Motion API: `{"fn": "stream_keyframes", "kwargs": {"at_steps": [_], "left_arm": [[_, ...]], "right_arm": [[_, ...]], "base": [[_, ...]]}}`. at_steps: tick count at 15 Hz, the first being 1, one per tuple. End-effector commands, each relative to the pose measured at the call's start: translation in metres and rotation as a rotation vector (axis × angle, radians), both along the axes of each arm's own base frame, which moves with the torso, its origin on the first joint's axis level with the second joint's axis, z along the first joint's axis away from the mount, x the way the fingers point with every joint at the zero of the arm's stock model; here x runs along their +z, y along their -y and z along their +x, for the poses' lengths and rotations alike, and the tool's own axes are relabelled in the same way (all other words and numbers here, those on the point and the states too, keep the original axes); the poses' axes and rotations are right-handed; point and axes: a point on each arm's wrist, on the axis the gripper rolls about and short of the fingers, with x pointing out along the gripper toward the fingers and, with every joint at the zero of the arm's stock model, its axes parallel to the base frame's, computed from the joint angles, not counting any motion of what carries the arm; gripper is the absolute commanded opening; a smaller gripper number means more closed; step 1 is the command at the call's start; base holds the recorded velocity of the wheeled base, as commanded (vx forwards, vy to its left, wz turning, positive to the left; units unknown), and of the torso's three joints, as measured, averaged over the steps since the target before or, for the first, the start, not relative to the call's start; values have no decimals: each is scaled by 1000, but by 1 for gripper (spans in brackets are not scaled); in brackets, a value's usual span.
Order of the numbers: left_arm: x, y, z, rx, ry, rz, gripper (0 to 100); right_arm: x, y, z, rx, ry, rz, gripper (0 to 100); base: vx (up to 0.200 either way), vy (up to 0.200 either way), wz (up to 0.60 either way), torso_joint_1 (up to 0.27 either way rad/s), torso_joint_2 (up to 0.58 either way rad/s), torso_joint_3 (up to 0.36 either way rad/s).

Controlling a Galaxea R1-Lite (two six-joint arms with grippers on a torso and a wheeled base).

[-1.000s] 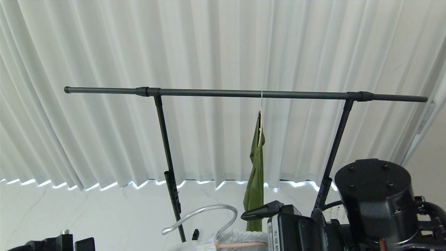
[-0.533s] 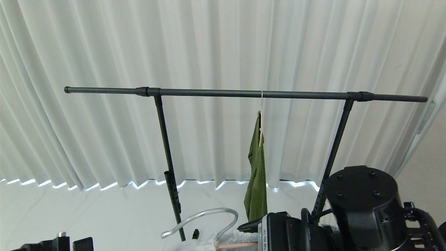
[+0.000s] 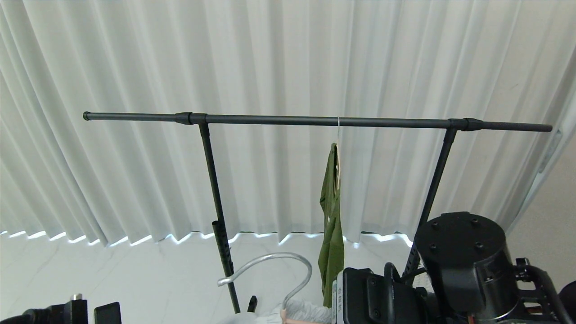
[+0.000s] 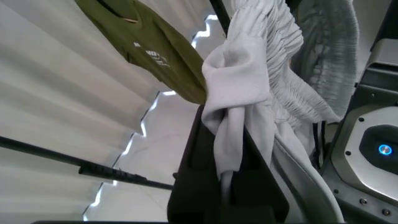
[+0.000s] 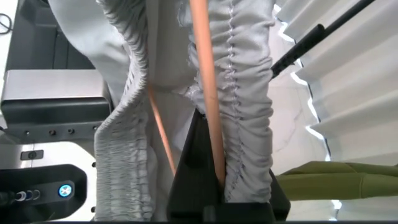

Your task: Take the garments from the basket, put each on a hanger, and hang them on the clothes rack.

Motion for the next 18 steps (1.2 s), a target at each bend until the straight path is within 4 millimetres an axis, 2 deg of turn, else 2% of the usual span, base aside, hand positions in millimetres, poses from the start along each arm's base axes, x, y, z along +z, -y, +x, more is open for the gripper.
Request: {"fn": "stream_keyframes", "kwargs": {"at_steps": [1,5,8,10,13,16,18], "left_arm": [[0,0,0,2,-2,3,100],[-6,-6,7,83,-14,7,100],[-12,-17,19,207,12,-37,100],[-23,-29,23,297,25,-43,100],[-41,-42,14,317,9,-15,100],[-63,-53,12,386,-41,54,100],[-71,-52,23,447,-97,103,100]], "right_arm": [[1,1,0,-3,5,2,0],[13,10,1,-5,55,33,0],[22,30,16,-46,162,31,0],[28,48,25,-96,196,11,0],[28,72,36,-192,187,-12,0],[33,79,35,-208,198,7,0],[37,81,31,-198,204,24,0]], "base": [[0,0,0,0,0,0],[0,0,0,0,0,0],[0,0,0,0,0,0],[0,0,0,0,0,0],[0,0,0,0,0,0],[0,0,0,0,0,0],[0,0,0,0,0,0]]}}
